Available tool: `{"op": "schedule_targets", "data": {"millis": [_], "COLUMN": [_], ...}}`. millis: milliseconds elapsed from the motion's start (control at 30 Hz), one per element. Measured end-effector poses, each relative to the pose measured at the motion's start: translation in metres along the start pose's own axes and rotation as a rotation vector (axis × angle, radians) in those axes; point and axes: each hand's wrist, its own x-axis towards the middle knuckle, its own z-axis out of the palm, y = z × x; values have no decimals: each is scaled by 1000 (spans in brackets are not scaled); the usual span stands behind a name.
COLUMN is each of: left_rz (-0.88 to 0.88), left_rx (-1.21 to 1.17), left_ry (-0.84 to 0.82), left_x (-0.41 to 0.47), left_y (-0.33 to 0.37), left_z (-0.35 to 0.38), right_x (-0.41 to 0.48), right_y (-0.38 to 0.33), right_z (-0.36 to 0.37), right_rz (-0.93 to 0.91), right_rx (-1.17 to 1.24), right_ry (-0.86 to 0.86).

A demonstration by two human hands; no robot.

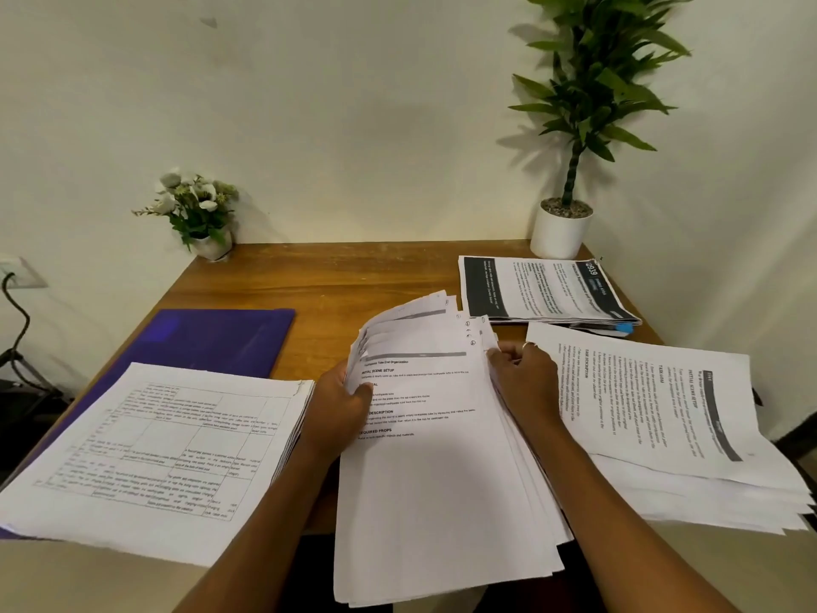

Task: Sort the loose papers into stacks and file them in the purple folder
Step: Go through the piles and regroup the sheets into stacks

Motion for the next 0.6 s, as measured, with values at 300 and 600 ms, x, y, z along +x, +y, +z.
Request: {"op": "schedule_targets", "data": {"millis": [300,600], "left_rz": [-12,56], "left_rx": [-51,-63], "left_ry": [27,16], "left_x": [-2,-5], "left_y": [3,4], "left_z": [-3,-3], "right_x": [-10,-41], "right_y": [-38,-128], "right_z": [-26,-71], "right_rz": [-105,-438], "right_rx": [275,368], "right_ry": [55,62]}}
